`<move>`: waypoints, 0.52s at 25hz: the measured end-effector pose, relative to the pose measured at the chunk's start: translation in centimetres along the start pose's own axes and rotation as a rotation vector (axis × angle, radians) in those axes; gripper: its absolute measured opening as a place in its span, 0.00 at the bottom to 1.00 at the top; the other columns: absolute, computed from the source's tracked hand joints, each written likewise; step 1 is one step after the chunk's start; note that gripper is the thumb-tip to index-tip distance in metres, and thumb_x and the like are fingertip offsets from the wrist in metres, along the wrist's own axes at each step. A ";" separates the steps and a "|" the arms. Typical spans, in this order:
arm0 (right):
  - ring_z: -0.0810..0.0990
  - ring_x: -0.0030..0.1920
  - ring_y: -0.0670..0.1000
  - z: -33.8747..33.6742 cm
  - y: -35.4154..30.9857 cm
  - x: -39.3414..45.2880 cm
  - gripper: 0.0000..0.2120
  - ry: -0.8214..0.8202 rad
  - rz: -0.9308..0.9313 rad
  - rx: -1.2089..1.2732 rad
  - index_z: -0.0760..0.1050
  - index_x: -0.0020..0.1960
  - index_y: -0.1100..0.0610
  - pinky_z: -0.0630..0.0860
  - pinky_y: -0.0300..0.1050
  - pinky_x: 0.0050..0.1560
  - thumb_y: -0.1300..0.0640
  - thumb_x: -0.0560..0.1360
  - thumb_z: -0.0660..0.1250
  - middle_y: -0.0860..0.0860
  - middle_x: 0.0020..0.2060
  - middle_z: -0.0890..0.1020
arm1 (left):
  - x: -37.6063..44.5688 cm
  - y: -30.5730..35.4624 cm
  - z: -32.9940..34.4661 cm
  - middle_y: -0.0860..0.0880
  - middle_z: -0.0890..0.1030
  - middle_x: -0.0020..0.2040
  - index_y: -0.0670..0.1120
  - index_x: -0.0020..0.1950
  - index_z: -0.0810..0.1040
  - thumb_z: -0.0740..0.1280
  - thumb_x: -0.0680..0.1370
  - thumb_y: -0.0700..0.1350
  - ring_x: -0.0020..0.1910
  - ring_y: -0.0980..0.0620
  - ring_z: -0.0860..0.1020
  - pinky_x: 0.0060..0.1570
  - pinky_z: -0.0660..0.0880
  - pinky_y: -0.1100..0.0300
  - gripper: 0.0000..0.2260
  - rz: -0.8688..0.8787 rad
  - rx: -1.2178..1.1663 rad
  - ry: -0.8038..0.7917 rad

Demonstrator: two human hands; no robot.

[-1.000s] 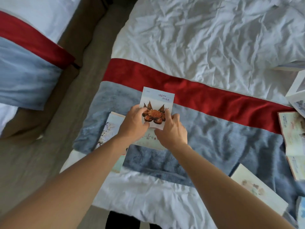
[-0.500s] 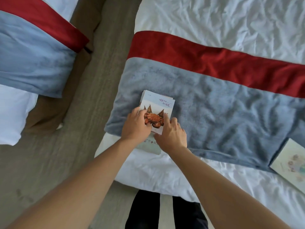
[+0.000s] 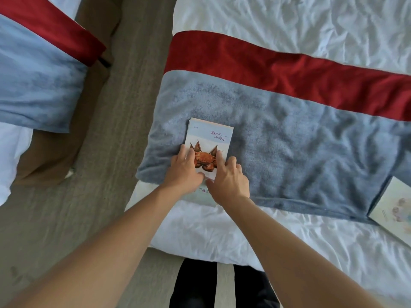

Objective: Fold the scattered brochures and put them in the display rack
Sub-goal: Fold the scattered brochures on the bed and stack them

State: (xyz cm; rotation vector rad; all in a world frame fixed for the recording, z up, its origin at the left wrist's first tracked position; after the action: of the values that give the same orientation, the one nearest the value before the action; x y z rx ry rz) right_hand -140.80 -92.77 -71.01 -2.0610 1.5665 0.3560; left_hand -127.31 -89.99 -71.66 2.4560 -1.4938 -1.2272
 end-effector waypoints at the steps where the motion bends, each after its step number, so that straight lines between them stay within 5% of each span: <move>1: 0.71 0.59 0.57 -0.2 0.0 0.1 0.38 -0.003 0.008 0.009 0.52 0.76 0.49 0.72 0.52 0.45 0.42 0.75 0.70 0.54 0.59 0.68 | 0.0 0.1 0.0 0.47 0.59 0.72 0.44 0.68 0.65 0.68 0.74 0.50 0.69 0.42 0.62 0.65 0.68 0.46 0.25 -0.011 0.024 0.016; 7: 0.73 0.55 0.56 -3.0 0.8 -0.2 0.32 0.025 -0.003 0.057 0.59 0.71 0.50 0.73 0.51 0.45 0.45 0.73 0.70 0.53 0.56 0.69 | 0.2 3.8 -2.2 0.41 0.55 0.77 0.42 0.61 0.71 0.67 0.74 0.50 0.74 0.41 0.55 0.70 0.62 0.48 0.20 0.024 0.056 0.217; 13: 0.72 0.62 0.57 -9.2 8.2 -0.4 0.33 0.089 0.069 0.084 0.58 0.74 0.52 0.73 0.52 0.55 0.45 0.75 0.67 0.54 0.64 0.70 | 1.5 11.7 -1.6 0.46 0.50 0.80 0.46 0.77 0.59 0.63 0.77 0.54 0.77 0.44 0.52 0.70 0.60 0.45 0.30 0.066 0.057 -0.015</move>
State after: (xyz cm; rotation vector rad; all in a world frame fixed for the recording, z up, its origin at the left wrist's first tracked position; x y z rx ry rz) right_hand -149.60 -99.14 -65.17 -1.9866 1.6798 0.2217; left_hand -134.65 -98.04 -66.87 2.4159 -1.6224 -1.2114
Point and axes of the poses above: each hand's wrist, its own x-axis towards the middle knuckle, its own z-axis out of the palm, y = z × x, the point moved 5 cm from there along x, towards the middle knuckle
